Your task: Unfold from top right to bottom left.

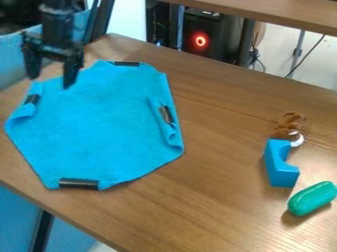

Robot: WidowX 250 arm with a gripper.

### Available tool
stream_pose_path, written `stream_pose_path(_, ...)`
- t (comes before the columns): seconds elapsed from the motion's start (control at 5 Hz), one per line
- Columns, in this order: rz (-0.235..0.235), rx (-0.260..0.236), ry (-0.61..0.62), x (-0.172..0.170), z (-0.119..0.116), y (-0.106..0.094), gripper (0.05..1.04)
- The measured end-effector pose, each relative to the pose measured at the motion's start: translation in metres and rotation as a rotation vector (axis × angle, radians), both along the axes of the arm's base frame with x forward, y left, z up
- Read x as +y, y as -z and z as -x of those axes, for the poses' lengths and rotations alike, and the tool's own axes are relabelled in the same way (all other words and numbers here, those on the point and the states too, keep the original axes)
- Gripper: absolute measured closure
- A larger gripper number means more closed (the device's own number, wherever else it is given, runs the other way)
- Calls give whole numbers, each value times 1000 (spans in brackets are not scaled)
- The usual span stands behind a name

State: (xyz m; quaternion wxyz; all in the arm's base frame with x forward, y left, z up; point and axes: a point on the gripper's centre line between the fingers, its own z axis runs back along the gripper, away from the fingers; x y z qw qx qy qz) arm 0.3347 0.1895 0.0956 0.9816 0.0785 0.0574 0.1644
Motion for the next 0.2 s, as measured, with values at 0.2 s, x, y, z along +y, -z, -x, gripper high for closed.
stream_pose_path(0.2,82,-48,-43,-21,-18,-37,83)
